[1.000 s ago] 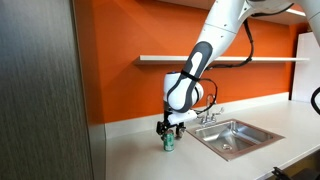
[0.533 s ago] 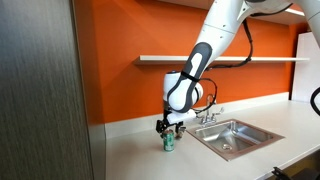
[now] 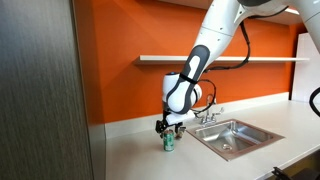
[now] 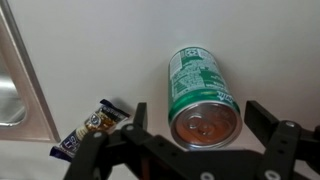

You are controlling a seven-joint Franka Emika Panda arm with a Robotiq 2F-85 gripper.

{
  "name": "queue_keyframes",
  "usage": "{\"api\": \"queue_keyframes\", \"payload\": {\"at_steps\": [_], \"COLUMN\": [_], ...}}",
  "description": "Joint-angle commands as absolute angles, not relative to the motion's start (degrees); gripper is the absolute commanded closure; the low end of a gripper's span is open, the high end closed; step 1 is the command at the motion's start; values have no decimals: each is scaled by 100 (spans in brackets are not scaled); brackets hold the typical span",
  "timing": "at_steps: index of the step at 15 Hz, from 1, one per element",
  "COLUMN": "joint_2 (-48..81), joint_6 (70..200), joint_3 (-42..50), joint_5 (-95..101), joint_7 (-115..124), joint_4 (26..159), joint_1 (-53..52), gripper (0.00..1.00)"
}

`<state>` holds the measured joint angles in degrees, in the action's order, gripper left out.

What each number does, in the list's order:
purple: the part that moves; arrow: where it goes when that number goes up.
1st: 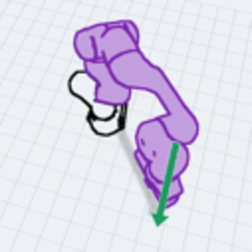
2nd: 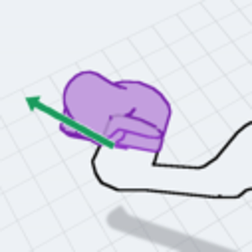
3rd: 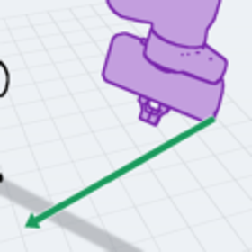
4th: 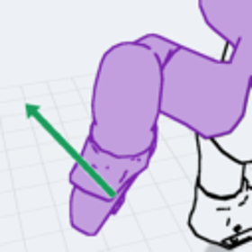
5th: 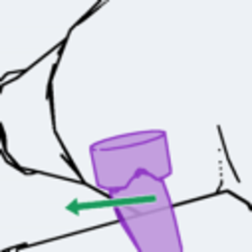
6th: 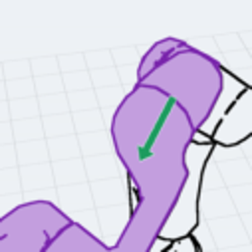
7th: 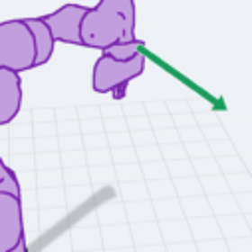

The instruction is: Put the can in the bottom shelf

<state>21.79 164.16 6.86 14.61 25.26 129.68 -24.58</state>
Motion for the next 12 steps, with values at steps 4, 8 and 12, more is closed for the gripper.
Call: {"api": "queue_keyframes", "payload": {"at_steps": [4, 8, 12], "joint_2": [2384, 2477, 2500], "joint_6": [16501, 16553, 16530], "joint_3": [863, 844, 828], "joint_5": [1583, 1536, 1477], "joint_7": [2779, 2746, 2724], "joint_4": [12743, 12686, 12650], "joint_1": [-2591, -2588, -2582], "gripper": [25, 51, 62]}}
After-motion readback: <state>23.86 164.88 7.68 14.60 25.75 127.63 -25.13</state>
